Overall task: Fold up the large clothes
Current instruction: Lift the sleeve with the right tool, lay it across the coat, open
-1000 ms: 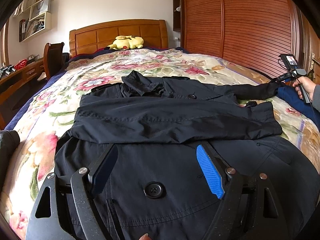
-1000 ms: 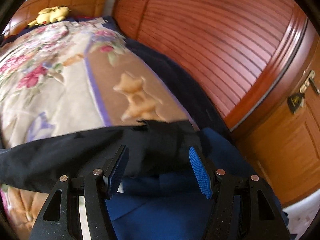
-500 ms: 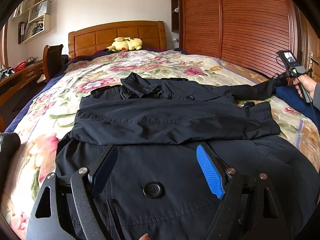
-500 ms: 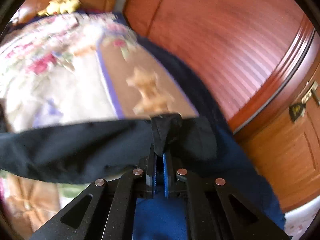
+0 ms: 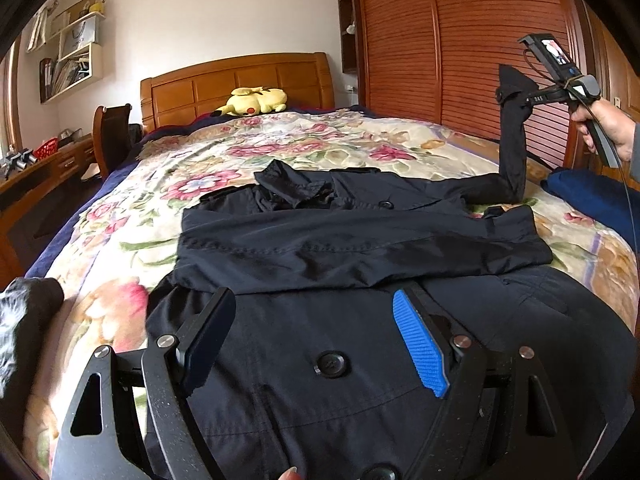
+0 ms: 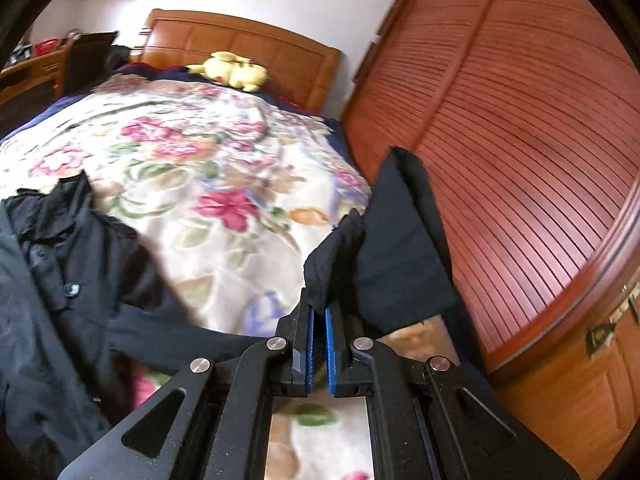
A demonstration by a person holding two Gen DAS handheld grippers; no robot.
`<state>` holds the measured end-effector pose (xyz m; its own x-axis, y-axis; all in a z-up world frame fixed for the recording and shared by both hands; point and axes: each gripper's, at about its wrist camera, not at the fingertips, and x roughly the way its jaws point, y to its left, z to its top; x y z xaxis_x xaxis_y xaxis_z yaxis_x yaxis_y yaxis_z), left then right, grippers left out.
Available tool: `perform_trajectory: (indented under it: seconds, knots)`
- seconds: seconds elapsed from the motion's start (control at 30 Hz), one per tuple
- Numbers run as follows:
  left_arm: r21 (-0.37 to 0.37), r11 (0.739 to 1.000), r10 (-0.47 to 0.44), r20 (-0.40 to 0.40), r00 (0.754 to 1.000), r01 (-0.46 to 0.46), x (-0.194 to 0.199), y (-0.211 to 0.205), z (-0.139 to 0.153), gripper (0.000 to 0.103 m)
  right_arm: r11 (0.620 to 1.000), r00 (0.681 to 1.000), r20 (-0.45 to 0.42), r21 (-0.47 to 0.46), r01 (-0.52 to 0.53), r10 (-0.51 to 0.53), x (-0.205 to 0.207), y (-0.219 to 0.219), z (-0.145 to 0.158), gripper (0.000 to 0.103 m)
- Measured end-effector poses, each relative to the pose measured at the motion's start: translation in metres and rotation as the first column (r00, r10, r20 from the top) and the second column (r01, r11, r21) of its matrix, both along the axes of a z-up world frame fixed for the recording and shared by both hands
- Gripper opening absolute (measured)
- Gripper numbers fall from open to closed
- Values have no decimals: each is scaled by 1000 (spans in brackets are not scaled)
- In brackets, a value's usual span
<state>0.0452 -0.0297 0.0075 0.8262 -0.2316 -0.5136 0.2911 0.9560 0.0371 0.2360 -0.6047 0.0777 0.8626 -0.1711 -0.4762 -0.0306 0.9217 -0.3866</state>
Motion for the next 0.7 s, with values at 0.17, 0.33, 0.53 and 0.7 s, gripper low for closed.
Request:
perform_trajectory:
  seconds: [0.17, 0.33, 0.53, 0.7]
  knots:
    - [-13, 1000, 28, 8, 1000, -28, -4, 19, 6, 82, 996, 996, 10, 2, -84, 84, -22, 31, 4, 4]
    - [-28, 998, 55, 11, 998, -55, -7, 36, 9, 82, 978, 979, -10, -44, -203, 202, -43, 79, 4, 4]
    - [-24, 997, 77, 21, 997, -76, -9, 47, 10, 82, 952, 952, 1, -41, -305, 305, -66, 116, 9, 4]
    - [-30, 995, 93, 22, 995, -92, -7, 54, 10, 82, 902, 902, 31, -9, -431, 431, -96, 145, 25, 4]
